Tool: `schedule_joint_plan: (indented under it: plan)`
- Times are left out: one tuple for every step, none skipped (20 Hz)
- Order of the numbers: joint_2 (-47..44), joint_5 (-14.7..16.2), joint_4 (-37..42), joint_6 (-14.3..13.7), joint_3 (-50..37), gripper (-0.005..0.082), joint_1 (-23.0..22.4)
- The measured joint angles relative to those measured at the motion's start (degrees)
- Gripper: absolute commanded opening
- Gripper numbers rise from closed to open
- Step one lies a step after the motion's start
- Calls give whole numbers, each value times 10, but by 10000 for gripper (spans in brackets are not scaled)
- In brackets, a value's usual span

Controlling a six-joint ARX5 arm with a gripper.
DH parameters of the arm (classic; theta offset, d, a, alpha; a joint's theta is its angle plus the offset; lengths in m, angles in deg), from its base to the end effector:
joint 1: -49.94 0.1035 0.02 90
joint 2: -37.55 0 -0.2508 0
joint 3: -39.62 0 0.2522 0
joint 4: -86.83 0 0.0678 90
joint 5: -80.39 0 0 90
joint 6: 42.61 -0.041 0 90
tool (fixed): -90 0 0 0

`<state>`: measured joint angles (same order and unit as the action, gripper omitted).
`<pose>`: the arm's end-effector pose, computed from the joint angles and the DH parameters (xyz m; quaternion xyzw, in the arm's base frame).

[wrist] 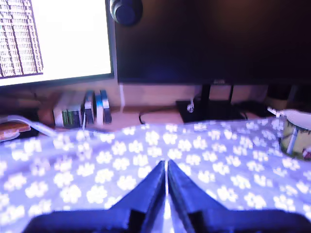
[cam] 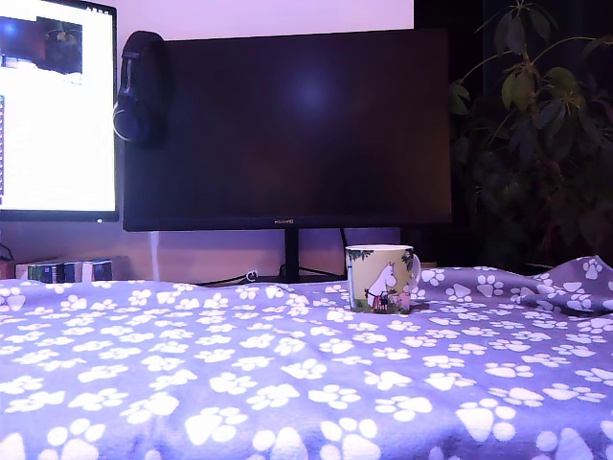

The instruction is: Pick up the coffee capsules on the table and drop them inside the coffee cup

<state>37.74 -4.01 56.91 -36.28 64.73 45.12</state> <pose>0.1048 -0.0128 0.2017 -0.0552 0.0453 -0.0884 0.9935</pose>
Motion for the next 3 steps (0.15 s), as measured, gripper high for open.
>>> schedule_joint_plan:
  plan:
    - [0,0,-2,0,-1,-20,0]
    - [0,0,-1,0,-1,-20,0]
    - [0,-1,-1,0,-1,-21,0]
